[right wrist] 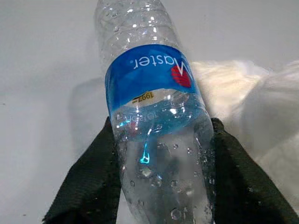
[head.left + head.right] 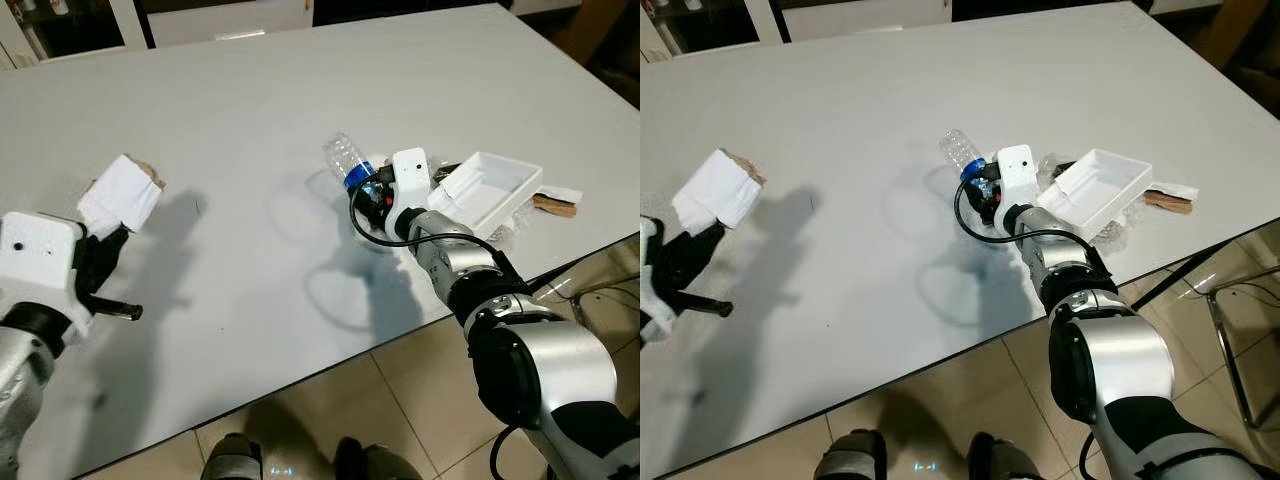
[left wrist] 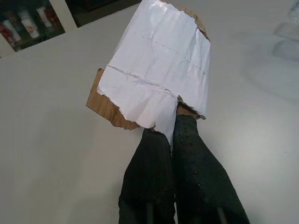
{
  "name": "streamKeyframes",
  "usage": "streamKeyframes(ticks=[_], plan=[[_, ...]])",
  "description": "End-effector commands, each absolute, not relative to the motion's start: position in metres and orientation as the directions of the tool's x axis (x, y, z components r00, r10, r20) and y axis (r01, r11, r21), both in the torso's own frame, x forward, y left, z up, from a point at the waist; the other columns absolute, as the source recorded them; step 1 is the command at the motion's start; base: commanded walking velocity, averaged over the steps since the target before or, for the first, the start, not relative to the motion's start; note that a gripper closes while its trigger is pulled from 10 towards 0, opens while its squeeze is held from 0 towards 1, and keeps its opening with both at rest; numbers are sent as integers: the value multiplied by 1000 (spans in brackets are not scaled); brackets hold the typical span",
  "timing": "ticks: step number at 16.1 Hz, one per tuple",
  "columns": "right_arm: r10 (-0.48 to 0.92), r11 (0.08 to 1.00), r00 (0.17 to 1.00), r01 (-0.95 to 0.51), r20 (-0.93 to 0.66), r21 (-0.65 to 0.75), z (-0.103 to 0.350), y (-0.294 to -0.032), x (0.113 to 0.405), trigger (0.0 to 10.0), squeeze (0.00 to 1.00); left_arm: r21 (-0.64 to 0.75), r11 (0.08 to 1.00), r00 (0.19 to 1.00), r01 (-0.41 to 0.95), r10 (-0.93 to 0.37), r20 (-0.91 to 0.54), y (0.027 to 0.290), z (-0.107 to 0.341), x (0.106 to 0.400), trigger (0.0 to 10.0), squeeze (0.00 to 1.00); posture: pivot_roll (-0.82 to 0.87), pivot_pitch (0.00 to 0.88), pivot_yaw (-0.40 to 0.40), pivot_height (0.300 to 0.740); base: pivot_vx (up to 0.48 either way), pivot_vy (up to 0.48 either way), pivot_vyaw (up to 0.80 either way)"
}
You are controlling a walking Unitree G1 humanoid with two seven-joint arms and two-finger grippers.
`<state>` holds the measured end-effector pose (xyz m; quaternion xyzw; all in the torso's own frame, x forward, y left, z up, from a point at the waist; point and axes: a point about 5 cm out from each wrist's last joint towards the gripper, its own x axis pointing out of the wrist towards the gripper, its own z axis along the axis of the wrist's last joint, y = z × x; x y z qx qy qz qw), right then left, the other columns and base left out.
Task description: Picking trash to rubbish bin
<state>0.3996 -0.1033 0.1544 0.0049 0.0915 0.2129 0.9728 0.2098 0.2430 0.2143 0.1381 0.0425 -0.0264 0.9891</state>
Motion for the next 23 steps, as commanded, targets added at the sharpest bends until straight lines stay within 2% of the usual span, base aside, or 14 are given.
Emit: streamKeyframes(ticks=[1, 3, 7, 11, 13, 14, 15, 19, 23], plan=[[413, 911, 896, -405, -163, 81, 157, -110, 401, 0, 0, 270, 961, 995, 61, -36, -96, 242, 210, 213, 10000, 0, 386, 130, -111, 740, 0, 0, 0], [452, 890, 884, -439, -121, 123, 161, -108, 401, 0, 0, 262, 963, 994, 63, -36, -106, 241, 202, 221, 10000, 0, 330, 94, -113, 740, 0, 0, 0], [581, 785, 813, -570, 29, 243, 173, -95, 398, 0, 0, 212, 972, 990, 105, -82, -115, 227, 188, 242, 10000, 0, 216, 44, -67, 740, 0, 0, 0], [546, 763, 821, -570, 169, 305, 183, -98, 397, 0, 0, 172, 973, 985, 151, -134, -109, 209, 179, 260, 10000, 0, 148, 32, -40, 740, 0, 0, 0], [515, 774, 826, -563, 230, 289, 184, -104, 393, 0, 0, 121, 981, 983, 153, -137, -126, 202, 170, 262, 10000, 0, 129, 29, -37, 740, 0, 0, 0], [470, 820, 843, -527, 262, 224, 184, -113, 384, 78, 0, 87, 983, 978, 161, -147, -149, 195, 160, 261, 10000, 0, 98, 27, -39, 740, 0, 0, 0], [437, 864, 858, -484, 271, 138, 181, -121, 370, 10000, 0, 70, 984, 976, 164, -152, -159, 188, 153, 259, 10000, 0, 79, 23, -41, 740, 0, 0, 0], [358, 928, 909, -372, 212, 28, 164, -140, 304, 10000, 0, 23, 981, 970, 192, -186, -155, 169, 143, 256, 10000, 0, -4, 11, -51, 740, 0, 0, 0], [265, 962, 954, -271, 142, 18, 160, -152, 270, 10000, 0, -40, 971, 955, 237, -240, -175, 154, 140, 256, 10000, 0, -51, 0, -47, 740, 0, 0, -550]])
